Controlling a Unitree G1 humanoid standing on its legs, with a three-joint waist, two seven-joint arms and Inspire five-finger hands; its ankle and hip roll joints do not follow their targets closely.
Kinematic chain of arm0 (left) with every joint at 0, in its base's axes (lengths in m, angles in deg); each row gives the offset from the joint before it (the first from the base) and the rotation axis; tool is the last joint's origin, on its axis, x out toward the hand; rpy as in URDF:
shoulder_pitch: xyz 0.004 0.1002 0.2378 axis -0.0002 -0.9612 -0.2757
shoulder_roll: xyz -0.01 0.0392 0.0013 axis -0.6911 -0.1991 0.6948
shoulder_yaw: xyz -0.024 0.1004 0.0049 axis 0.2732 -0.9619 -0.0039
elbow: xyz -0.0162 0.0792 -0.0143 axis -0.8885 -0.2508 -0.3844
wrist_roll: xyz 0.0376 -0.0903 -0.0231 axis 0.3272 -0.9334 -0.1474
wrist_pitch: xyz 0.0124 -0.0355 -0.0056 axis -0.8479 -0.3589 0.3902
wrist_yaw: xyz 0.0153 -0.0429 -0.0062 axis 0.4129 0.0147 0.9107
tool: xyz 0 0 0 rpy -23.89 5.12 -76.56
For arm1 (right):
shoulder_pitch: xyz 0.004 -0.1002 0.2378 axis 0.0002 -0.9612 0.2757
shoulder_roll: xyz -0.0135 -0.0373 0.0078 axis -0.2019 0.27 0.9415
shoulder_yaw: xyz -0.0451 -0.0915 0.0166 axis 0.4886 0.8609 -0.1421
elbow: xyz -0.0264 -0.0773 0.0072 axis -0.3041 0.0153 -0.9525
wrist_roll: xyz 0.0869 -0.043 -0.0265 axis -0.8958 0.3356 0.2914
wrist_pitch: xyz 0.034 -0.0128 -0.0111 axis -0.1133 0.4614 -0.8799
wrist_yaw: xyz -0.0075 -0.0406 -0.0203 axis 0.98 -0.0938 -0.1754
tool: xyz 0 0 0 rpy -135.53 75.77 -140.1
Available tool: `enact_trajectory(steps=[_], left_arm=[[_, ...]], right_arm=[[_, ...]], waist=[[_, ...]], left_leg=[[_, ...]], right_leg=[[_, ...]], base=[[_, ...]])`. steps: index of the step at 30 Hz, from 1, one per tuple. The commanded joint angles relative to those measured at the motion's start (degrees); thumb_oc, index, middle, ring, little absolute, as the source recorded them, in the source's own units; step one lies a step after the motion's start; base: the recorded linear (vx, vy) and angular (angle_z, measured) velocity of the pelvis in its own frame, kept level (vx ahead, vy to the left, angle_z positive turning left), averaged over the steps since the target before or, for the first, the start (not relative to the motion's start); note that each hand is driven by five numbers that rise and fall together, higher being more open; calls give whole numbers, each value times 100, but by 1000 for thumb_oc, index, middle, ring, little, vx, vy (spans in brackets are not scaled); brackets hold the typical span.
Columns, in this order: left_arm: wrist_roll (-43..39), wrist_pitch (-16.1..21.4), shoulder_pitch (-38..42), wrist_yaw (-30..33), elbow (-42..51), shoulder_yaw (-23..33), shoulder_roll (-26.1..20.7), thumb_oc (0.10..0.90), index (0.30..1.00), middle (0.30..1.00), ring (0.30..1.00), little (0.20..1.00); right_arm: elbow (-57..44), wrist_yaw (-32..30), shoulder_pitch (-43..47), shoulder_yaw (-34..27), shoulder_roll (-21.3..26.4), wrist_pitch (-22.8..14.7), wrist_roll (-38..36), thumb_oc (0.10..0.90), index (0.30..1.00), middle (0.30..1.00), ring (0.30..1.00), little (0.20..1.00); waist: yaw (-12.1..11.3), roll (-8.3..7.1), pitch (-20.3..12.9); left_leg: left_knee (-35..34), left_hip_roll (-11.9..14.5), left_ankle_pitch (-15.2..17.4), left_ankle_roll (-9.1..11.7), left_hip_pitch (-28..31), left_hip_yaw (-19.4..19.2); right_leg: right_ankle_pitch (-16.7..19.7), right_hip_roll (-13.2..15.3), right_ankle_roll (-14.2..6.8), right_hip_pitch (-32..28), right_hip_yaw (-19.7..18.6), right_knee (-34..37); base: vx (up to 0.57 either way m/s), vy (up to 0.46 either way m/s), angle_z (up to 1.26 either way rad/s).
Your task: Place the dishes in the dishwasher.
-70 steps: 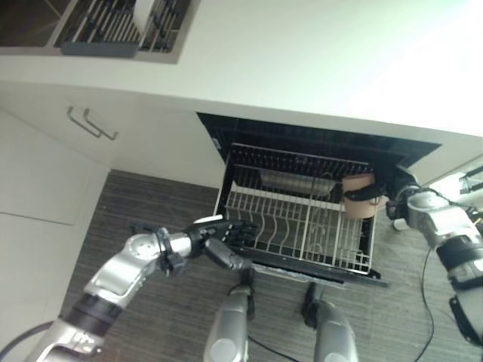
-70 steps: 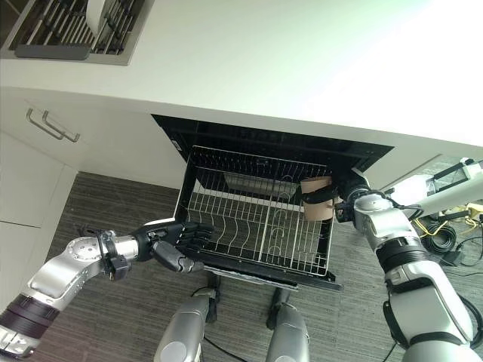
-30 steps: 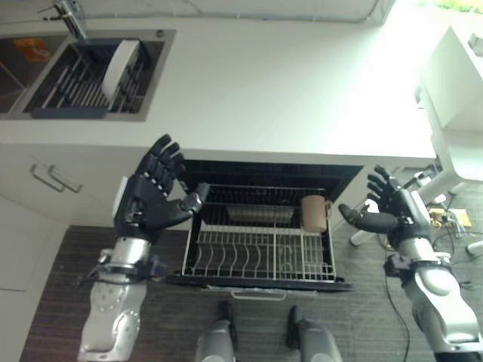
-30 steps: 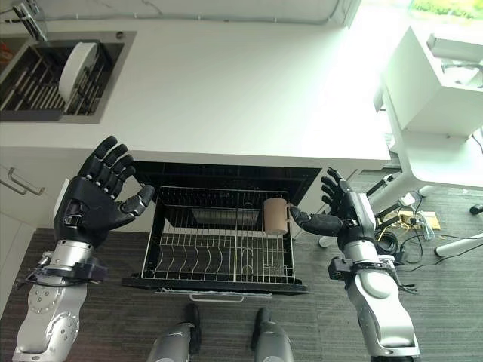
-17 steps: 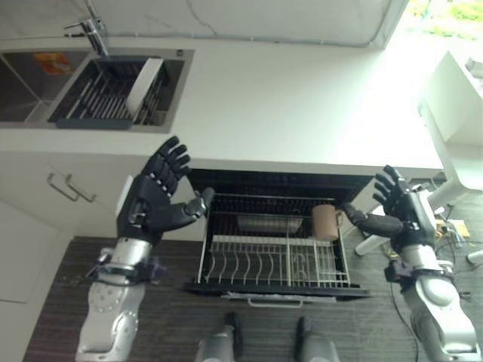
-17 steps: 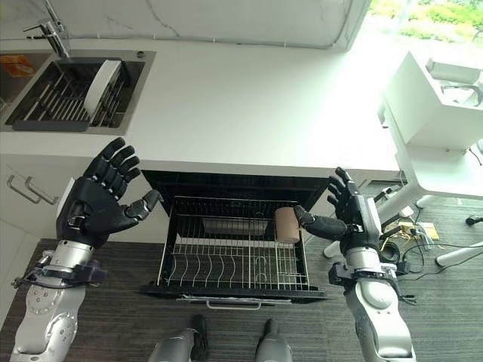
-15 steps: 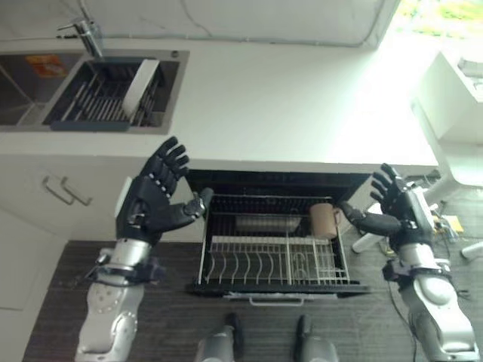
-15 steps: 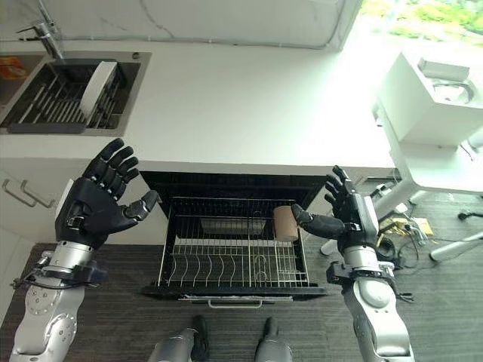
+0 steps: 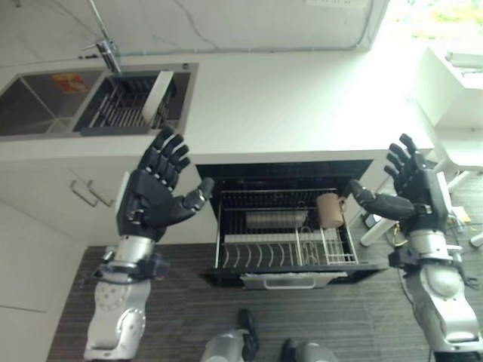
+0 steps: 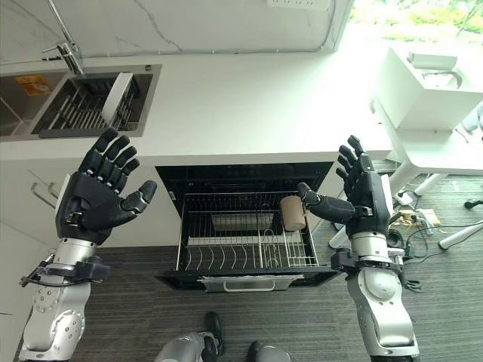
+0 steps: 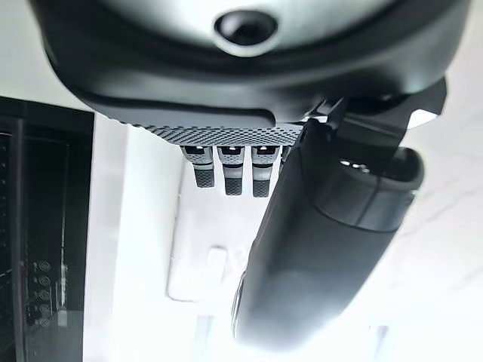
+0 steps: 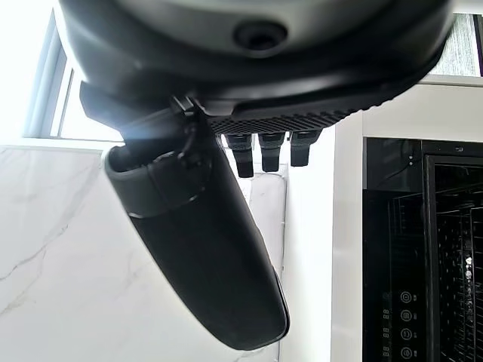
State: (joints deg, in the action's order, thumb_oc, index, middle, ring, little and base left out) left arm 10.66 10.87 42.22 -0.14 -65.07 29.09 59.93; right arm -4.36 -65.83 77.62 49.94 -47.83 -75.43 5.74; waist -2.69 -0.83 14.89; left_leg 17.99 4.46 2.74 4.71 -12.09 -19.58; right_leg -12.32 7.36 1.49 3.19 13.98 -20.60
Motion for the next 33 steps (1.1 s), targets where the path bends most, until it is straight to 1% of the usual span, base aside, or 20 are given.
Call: enact_trajectory(steps=[1,2,5,7,8,10,11,13,14,15,16,17,18,21,22,23,24,25,27,33], left_arm=[[-123,709,364,171,622,194,-62,800,900,900,900,900],[-75,729,301,278,668,196,-17,800,900,900,900,900],[-52,820,209,348,652,147,75,800,900,900,900,900],[-31,972,252,322,513,39,155,800,900,900,900,900],[-27,1093,262,312,424,-6,178,800,900,900,900,900],[-75,1196,220,315,344,21,162,800,900,900,900,900],[-39,1214,222,307,340,68,114,800,900,900,900,900],[-189,1118,328,212,338,186,-8,800,900,900,900,900],[-231,1029,530,134,258,195,-81,800,900,900,900,900],[-177,1000,604,133,252,181,-98,800,900,900,900,900],[-48,955,689,144,288,172,-111,800,900,900,900,900],[-31,940,694,133,302,177,-110,800,900,900,900,900],[18,910,685,43,340,242,-94,800,900,900,900,900],[-4,836,714,-46,440,348,-155,800,900,900,900,900],[189,840,721,58,573,348,-254,800,900,900,900,900],[283,850,698,108,623,349,-245,800,900,900,900,900],[314,846,757,189,636,235,-298,800,900,900,900,900],[516,853,866,216,643,123,-272,800,900,900,900,900],[943,980,872,353,695,-22,-252,800,900,900,900,900],[1155,1002,773,342,729,-99,-240,800,900,900,900,900]], right_arm=[[-402,9,790,-340,304,-635,98,800,900,900,900,900],[-469,88,741,-352,341,-606,86,800,900,900,900,900],[-484,151,716,-415,494,-552,-20,800,900,900,900,900],[-382,105,822,-418,575,-536,14,800,900,900,900,900],[-346,85,861,-452,617,-530,-5,800,900,900,900,900],[-306,81,911,-551,702,-475,-35,800,900,900,900,900],[-310,66,907,-607,718,-487,-27,800,900,900,900,900],[-354,15,832,-752,694,-479,-61,800,900,900,900,900],[-411,-56,673,-868,609,-486,-78,800,900,900,900,900],[-466,-83,582,-920,558,-489,-76,800,900,900,900,900],[-553,-133,425,-990,449,-480,-96,800,900,900,900,900],[-578,-143,382,-1011,422,-477,-108,800,900,900,900,900],[-614,-137,234,-1093,285,-455,-183,800,900,900,900,900],[-580,-98,268,-931,-4,-331,-13,800,900,900,900,900],[-533,-95,481,-596,-154,-265,208,800,900,900,900,900],[-526,-38,535,-539,-188,-247,211,800,900,900,900,900],[-497,2,567,-429,-123,-232,171,800,900,900,900,900],[-484,97,557,-452,-17,-241,106,800,900,900,900,900],[-507,244,498,-501,138,-367,-108,800,900,900,900,900],[-586,263,391,-478,200,-464,-270,800,900,900,900,900]], waist=[[148,-79,-356],[161,-31,-440],[177,50,-553],[247,118,-598],[309,148,-620],[355,224,-683],[405,247,-708],[473,237,-743],[502,184,-755],[502,144,-745],[476,66,-727],[468,42,-721],[423,-29,-698],[259,-123,-633],[51,-146,-610],[11,-143,-617],[42,-139,-609],[85,-168,-628],[120,-249,-635],[171,-253,-680]], left_leg=[[-80,762,156,145,550,784],[-80,987,8,285,411,1115],[-80,1414,-406,514,114,1720],[-80,1711,-554,612,-24,1760],[-80,1810,-528,651,-13,1718],[-80,1700,-315,687,122,1776],[-80,1630,-62,686,231,1673],[-80,1608,184,696,372,1350],[-80,1543,255,665,423,1194],[-80,1449,303,626,428,1206],[-80,1201,437,525,445,1301],[-80,1136,465,493,451,1325],[-80,884,585,352,488,1391],[-80,431,796,97,588,1439],[-80,363,818,-12,615,1200],[-80,375,818,-32,618,1129],[-80,298,888,-120,642,1173],[-80,222,838,-192,571,1220],[-80,158,859,-210,588,1165],[-80,77,894,-250,638,1199]], right_leg=[[128,-71,-506,-195,-189,341],[120,-93,-517,-107,-325,341],[78,-83,-524,32,-593,341],[79,15,-551,145,-651,341],[98,106,-586,203,-654,341],[176,291,-713,313,-728,341],[261,457,-842,355,-743,341],[430,793,-1140,347,-708,341],[573,1064,-1393,278,-630,341],[636,1178,-1477,265,-615,341],[859,1368,-1527,273,-619,341],[918,1408,-1531,272,-622,341],[1180,1543,-1518,254,-613,341],[1868,1862,-1511,264,-465,341],[2007,1948,-1542,175,132,341],[1945,1854,-1513,113,302,341],[1345,1328,-1403,137,244,341],[947,924,-1264,211,163,341],[729,582,-1164,289,141,341],[535,256,-950,308,-190,341]], base=[[23,324,-20],[37,335,-21],[45,303,-54],[-6,392,-59],[-5,490,-36],[37,595,-24],[64,677,-16],[68,661,4],[67,556,26],[99,571,47],[70,317,71],[110,444,66],[86,361,58],[80,452,21],[14,539,-18],[27,539,-65],[21,306,-82],[40,243,-44],[7,49,25],[42,-111,7]])
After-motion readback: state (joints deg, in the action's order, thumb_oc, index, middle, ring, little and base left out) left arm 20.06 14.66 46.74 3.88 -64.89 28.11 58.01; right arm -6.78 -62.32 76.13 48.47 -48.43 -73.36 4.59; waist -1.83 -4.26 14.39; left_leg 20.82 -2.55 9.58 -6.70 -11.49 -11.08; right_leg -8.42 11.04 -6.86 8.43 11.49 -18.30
